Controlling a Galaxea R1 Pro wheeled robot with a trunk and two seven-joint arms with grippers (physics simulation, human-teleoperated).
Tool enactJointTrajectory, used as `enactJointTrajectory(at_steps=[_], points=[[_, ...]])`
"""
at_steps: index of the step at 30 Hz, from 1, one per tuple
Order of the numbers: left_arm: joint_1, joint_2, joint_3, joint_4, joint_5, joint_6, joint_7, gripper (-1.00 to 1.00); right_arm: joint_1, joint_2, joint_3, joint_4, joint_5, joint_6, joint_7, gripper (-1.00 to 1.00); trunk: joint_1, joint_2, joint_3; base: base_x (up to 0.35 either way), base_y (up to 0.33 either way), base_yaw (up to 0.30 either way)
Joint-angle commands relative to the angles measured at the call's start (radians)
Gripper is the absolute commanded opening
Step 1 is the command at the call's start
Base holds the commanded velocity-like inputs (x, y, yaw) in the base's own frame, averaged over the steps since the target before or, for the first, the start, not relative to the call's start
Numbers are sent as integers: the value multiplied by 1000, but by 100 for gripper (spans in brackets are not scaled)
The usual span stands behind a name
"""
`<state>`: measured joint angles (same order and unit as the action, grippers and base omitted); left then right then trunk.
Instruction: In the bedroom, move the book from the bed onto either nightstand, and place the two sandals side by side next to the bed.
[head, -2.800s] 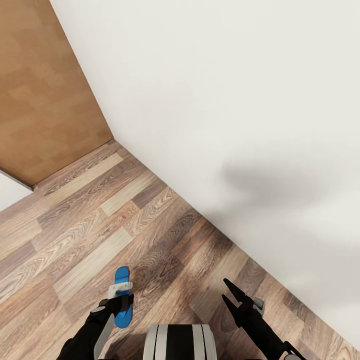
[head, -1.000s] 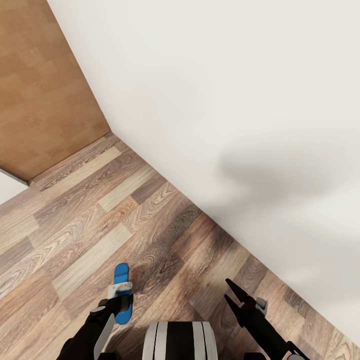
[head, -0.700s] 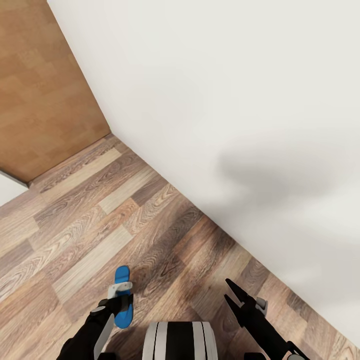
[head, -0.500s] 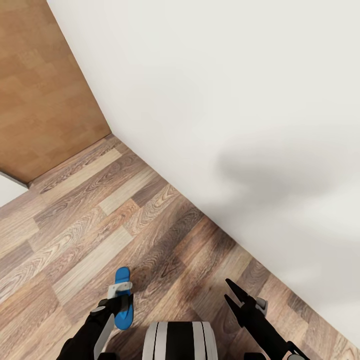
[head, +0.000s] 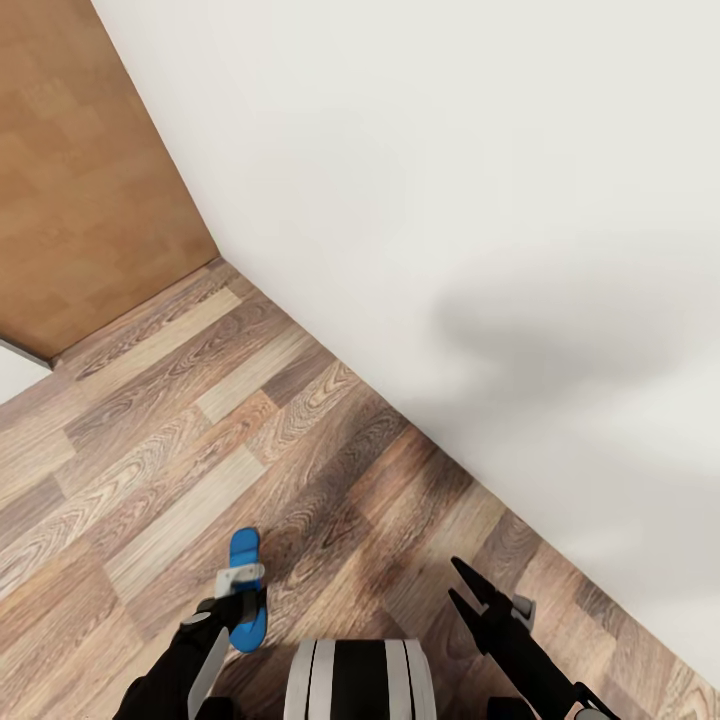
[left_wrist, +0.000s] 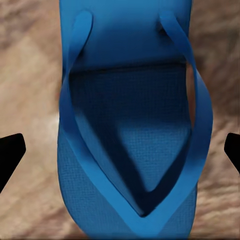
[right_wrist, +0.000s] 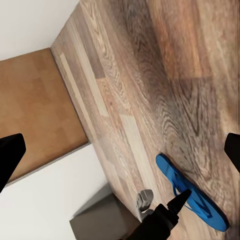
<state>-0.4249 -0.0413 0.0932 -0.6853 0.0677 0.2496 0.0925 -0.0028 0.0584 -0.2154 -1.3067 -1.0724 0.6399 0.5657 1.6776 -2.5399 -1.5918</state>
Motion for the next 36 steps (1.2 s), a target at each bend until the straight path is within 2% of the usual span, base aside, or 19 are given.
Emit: enactJointTrajectory(at_steps=[1, 4, 24, 25, 36], points=[[0, -1, 2, -2, 7, 5, 3, 100, 0, 1, -2, 0, -4, 7, 0, 100, 0, 0, -4, 0, 0, 0], [0, -1, 2, -2, 7, 6, 3, 100, 0, 1, -2, 0, -4, 7, 0, 100, 2, -1, -16, 0, 0, 0], [0, -2, 2, -2, 5, 5, 3, 100, 0, 0, -2, 0, -4, 7, 0, 100, 2, -1, -16, 0, 0, 0], [0, -2, 2, -2, 5, 5, 3, -100, 0, 0, -2, 0, -4, 7, 0, 100, 2, -1, -16, 0, 0, 0], [0, -2, 2, -2, 4, 5, 6, -100, 0, 0, -2, 0, -4, 7, 0, 100, 2, -1, -16, 0, 0, 0]])
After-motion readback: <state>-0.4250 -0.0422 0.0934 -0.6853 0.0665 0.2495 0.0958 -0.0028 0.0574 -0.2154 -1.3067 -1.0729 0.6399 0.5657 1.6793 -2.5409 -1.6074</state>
